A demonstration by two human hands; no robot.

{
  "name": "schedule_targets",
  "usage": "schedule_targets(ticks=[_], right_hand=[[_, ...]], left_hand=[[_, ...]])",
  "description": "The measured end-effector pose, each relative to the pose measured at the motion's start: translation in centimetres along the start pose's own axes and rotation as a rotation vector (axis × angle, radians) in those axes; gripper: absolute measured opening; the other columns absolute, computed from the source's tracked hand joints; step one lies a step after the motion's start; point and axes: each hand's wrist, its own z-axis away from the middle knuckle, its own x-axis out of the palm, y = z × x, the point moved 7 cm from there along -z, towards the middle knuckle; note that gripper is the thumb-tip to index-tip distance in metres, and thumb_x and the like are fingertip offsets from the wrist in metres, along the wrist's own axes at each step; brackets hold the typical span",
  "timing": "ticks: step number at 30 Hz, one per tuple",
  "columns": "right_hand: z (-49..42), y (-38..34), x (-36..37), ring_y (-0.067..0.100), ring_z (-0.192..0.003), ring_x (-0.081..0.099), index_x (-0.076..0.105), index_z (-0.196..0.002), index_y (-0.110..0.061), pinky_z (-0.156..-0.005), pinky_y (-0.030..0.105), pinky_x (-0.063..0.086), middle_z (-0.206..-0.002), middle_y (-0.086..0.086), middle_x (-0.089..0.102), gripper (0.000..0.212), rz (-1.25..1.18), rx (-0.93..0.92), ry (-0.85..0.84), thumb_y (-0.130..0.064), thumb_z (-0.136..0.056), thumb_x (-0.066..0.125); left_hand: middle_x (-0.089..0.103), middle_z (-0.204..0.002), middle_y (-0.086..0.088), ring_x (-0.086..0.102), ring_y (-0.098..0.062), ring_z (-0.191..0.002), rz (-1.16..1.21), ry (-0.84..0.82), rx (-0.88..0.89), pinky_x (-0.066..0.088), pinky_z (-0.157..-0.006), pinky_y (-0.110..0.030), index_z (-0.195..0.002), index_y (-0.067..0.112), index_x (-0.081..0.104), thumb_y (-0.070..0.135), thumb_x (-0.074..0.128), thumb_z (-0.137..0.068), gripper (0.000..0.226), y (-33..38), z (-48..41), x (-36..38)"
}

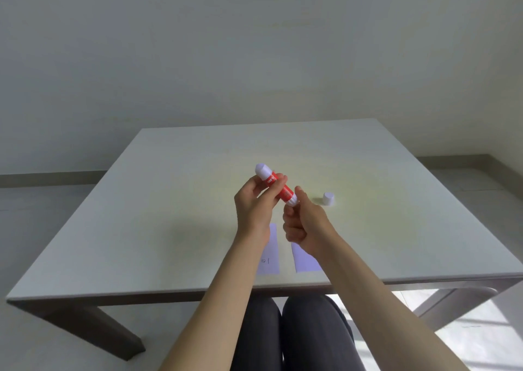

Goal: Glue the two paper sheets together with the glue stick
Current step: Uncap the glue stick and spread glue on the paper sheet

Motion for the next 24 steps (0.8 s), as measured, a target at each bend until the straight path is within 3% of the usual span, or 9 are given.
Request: schedule_targets(ticks=[3, 5, 7, 9, 12, 14, 17, 21, 24], right_hand=[[0.6, -1.2, 0.1, 0.012, -0.038, 0.036, 0.054, -0.066, -0.011, -0.041, 0.021, 0.031, -0.05, -0.001, 0.042, 0.048, 0.097, -0.159, -0.071, -0.046, -0.096, 0.038], [1.4, -2.6, 0.3, 0.014, -0.053, 0.053, 0.06, -0.097, -0.01, -0.052, 0.023, 0.045, -0.068, 0.002, 0.057, 0.023, 0.253, -0.43, -0.105, -0.032, -0.095, 0.051], [1.8, -3.1, 0.4, 0.012, -0.059, 0.055, 0.058, -0.106, -0.007, -0.055, 0.023, 0.048, -0.074, 0.004, 0.059, 0.016, 0.306, -0.563, -0.108, -0.016, -0.094, 0.054], [1.4, -2.6, 0.6, 0.012, -0.053, 0.049, 0.06, -0.097, -0.003, -0.051, 0.021, 0.043, -0.068, 0.004, 0.053, 0.016, 0.183, -0.486, -0.142, -0.015, -0.096, 0.05], [0.7, -0.2, 0.9, 0.011, -0.039, 0.037, 0.058, -0.073, -0.007, -0.037, 0.019, 0.032, -0.053, -0.001, 0.04, 0.041, -0.066, -0.075, -0.148, -0.033, -0.099, 0.041], [0.3, 0.7, 0.7, 0.011, -0.033, 0.024, 0.047, -0.056, -0.014, -0.031, 0.019, 0.021, -0.045, -0.005, 0.03, 0.05, -0.062, 0.056, -0.064, -0.042, -0.097, 0.037], [0.6, 0.3, 0.4, 0.011, -0.034, 0.027, 0.045, -0.056, -0.015, -0.034, 0.02, 0.022, -0.044, -0.004, 0.035, 0.052, 0.051, -0.058, -0.035, -0.047, -0.096, 0.037], [1.8, -1.6, 0.6, 0.016, -0.049, 0.051, 0.057, -0.101, -0.002, -0.045, 0.024, 0.04, -0.063, 0.003, 0.055, 0.024, 0.115, -0.429, -0.105, -0.024, -0.093, 0.054], [1.4, -0.6, 0.5, 0.015, -0.044, 0.048, 0.059, -0.083, -0.003, -0.039, 0.02, 0.037, -0.056, 0.001, 0.054, 0.033, -0.025, -0.228, -0.137, -0.031, -0.096, 0.049]], left_hand=[[0.074, -0.085, -0.002, 0.07, -0.022, -0.09, 0.04, 0.012, -0.006, 0.055, -0.082, -0.031, -0.07, 0.02, 0.075, 0.009, 0.075, -0.075, 0.012, 0.2, 0.0, -0.2], [0.074, -0.085, -0.002, 0.067, -0.017, -0.082, -0.057, 0.046, 0.02, 0.051, -0.08, -0.028, -0.069, 0.022, 0.074, 0.018, 0.075, -0.075, 0.008, 0.6, -0.2, -0.5], [0.073, -0.083, -0.003, 0.063, -0.016, -0.078, -0.12, 0.044, 0.03, 0.049, -0.081, -0.028, -0.066, 0.024, 0.072, 0.025, 0.075, -0.074, 0.009, 0.9, -0.2, -0.7], [0.073, -0.085, -0.003, 0.064, -0.017, -0.082, -0.122, 0.024, 0.024, 0.049, -0.088, -0.032, -0.068, 0.023, 0.072, 0.025, 0.076, -0.074, 0.007, 0.9, -0.1, -0.8], [0.075, -0.093, -0.003, 0.068, -0.021, -0.097, -0.115, -0.051, 0.037, 0.047, -0.1, -0.037, -0.074, 0.023, 0.074, 0.023, 0.075, -0.073, 0.002, 0.9, 0.1, -0.8], [0.075, -0.098, -0.004, 0.067, -0.024, -0.106, -0.116, -0.103, 0.043, 0.045, -0.102, -0.038, -0.074, 0.027, 0.076, 0.021, 0.074, -0.073, 0.007, 0.9, 0.4, -0.5], [0.077, -0.094, 0.001, 0.068, -0.023, -0.105, -0.114, -0.112, 0.055, 0.045, -0.101, -0.037, -0.073, 0.029, 0.076, 0.015, 0.071, -0.079, 0.016, 0.8, 0.4, -0.6], [0.077, -0.092, 0.0, 0.069, -0.022, -0.101, -0.085, -0.067, 0.072, 0.046, -0.099, -0.037, -0.072, 0.026, 0.075, 0.014, 0.068, -0.082, 0.017, 1.1, -0.1, -1.4], [0.077, -0.095, 0.0, 0.068, -0.023, -0.105, -0.089, -0.145, 0.076, 0.046, -0.1, -0.037, -0.082, 0.023, 0.072, 0.012, 0.066, -0.083, 0.013, 0.8, -0.2, -1.1]])
